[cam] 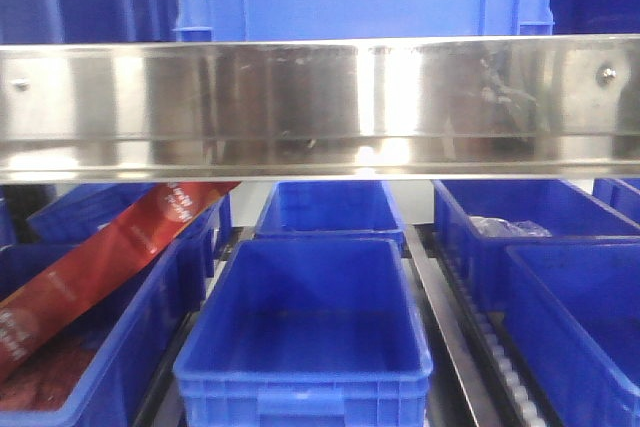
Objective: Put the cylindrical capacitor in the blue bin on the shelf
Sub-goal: 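Move the left gripper over a blue bin and release the orange cylinder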
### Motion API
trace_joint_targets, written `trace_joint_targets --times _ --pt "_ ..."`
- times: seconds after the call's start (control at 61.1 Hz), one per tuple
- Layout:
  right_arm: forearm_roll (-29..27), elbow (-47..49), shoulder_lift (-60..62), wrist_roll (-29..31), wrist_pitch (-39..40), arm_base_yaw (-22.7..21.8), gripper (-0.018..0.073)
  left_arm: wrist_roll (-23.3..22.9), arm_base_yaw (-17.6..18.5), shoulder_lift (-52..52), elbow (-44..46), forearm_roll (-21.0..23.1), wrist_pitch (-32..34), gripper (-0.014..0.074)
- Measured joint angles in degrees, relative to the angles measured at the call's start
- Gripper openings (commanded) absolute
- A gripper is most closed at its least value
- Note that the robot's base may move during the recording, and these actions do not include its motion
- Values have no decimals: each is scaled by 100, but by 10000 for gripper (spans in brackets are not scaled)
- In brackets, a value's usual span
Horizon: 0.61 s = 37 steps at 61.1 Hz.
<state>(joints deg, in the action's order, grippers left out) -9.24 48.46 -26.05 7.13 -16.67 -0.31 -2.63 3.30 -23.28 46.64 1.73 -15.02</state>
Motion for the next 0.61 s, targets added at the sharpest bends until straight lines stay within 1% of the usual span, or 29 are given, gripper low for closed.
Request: trace_joint_targets --times 0.606 --pt "0 0 0 0 -4 0 -162 0 0 0 0 0 0 -111"
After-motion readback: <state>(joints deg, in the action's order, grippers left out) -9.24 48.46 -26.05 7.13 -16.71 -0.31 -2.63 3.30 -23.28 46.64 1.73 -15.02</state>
